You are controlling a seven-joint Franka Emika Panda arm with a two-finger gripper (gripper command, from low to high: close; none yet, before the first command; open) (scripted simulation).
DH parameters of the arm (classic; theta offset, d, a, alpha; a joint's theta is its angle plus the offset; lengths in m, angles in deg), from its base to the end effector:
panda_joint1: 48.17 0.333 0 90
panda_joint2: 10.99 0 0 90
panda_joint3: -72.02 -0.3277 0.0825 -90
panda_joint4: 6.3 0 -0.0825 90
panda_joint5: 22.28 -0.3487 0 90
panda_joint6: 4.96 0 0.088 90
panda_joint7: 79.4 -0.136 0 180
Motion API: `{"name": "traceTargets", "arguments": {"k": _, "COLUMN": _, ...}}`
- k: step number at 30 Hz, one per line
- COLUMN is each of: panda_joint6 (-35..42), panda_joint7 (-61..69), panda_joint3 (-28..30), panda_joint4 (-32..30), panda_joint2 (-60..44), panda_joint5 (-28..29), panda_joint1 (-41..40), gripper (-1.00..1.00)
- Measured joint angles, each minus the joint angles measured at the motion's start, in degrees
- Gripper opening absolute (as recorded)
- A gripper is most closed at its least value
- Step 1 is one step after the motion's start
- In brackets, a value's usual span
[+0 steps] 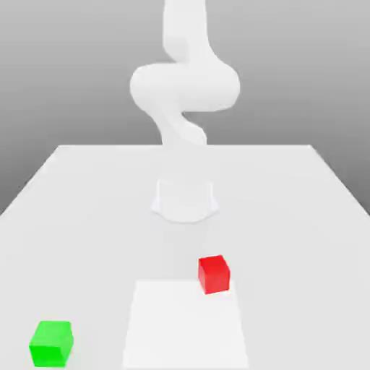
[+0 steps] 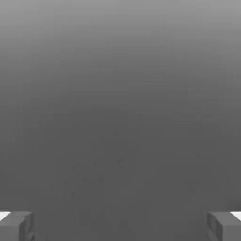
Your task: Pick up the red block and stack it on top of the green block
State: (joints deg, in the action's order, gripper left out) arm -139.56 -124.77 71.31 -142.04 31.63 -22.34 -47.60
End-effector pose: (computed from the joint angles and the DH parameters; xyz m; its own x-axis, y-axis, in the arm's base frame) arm 0.3474 0.0093 0.6498 0.5397 -0.6981 0.4705 -0.5197 -0.7160 -0.4662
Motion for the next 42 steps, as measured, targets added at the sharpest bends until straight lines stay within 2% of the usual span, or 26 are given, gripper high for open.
{"name": "traceTargets", "arguments": {"k": 13, "panda_joint6": -18.1, "panda_joint7": 3.5, "panda_joint3": -2.2, "panda_joint4": -25.2, "panda_joint2": -21.1, "panda_joint5": -0.7, "panda_joint1": 4.5, "gripper": 0.0}}
{"name": "traceTargets", "arguments": {"k": 17, "panda_joint6": -26.5, "panda_joint7": 5.0, "panda_joint3": -2.7, "panda_joint4": -33.1, "panda_joint2": -31.6, "panda_joint5": -1.2, "panda_joint1": 6.1, "gripper": 0.0}}
{"name": "traceTargets", "arguments": {"k": 24, "panda_joint6": -41.3, "panda_joint7": 2.4, "panda_joint3": -0.6, "panda_joint4": -33.2, "panda_joint2": -49.6, "panda_joint5": 3.0, "panda_joint1": 7.7, "gripper": 0.0}}
{"name": "traceTargets", "arguments": {"k": 25, "panda_joint6": -42.8, "panda_joint7": 2.3, "panda_joint3": -0.1, "panda_joint4": -33.0, "panda_joint2": -51.2, "panda_joint5": 3.1, "panda_joint1": 8.1, "gripper": -1.0}}
{"name": "traceTargets", "arguments": {"k": 32, "panda_joint6": -43.0, "panda_joint7": 2.0, "panda_joint3": 0.0, "panda_joint4": -33.0, "panda_joint2": -51.4, "panda_joint5": 3.5, "panda_joint1": 8.1, "gripper": -1.0}}
{"name": "traceTargets", "arguments": {"k": 40, "panda_joint6": -30.0, "panda_joint7": 4.5, "panda_joint3": -0.4, "panda_joint4": -35.1, "panda_joint2": -36.4, "panda_joint5": 0.0, "panda_joint1": 8.8, "gripper": -1.0}}
{"name": "traceTargets", "arguments": {"k": 42, "panda_joint6": -27.4, "panda_joint7": 6.3, "panda_joint3": 1.0, "panda_joint4": -33.3, "panda_joint2": -35.6, "panda_joint5": -1.6, "panda_joint1": 8.6, "gripper": -1.0}}
